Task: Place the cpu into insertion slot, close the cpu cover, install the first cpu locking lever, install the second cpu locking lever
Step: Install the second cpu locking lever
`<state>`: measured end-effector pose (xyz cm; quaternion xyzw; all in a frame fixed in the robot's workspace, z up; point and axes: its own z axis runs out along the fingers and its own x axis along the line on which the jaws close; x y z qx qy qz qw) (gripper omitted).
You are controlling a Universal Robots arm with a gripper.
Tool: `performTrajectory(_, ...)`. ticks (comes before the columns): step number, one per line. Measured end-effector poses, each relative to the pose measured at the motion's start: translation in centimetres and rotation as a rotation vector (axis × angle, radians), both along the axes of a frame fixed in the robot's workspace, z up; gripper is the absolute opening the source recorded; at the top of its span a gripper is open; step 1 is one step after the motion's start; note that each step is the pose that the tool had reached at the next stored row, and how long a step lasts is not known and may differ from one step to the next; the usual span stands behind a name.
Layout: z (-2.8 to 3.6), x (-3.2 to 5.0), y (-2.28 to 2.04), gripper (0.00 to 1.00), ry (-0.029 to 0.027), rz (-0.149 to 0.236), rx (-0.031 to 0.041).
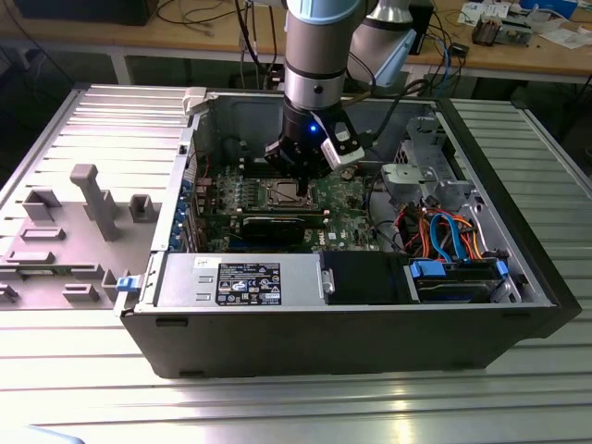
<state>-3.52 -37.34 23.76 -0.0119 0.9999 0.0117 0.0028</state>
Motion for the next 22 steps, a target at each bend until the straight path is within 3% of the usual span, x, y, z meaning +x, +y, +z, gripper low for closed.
performTrajectory(7, 0.0, -0.07, -0.12, 0.11, 0.0001, 0.0, -0.0001)
performTrajectory(12, -0.01, -0.42, -0.77, 0.11, 0.0, 0.0, 0.0005)
performTrajectory(14, -0.01, -0.53, -1.04, 0.11, 0.001, 0.0, 0.0065)
performTrajectory(15, -0.01, -0.54, -1.07, 0.11, 0.0045, 0.0, 0.0093)
performTrajectory(16, -0.02, -0.56, -1.09, 0.11, 0.0187, 0.0, 0.0123)
performTrajectory(17, -0.01, -0.57, -1.14, 0.11, 0.0267, 0.0, 0.015)
performTrajectory(18, -0.02, -0.6, -1.22, 0.11, 0.0303, 0.0, 0.0173)
performTrajectory(19, -0.11, -0.88, -1.55, 0.11, 0.0309, 0.0, 0.0201)
performTrajectory(22, -0.3, -1.58, -1.81, 0.11, 0.0309, 0.0, 0.0249)
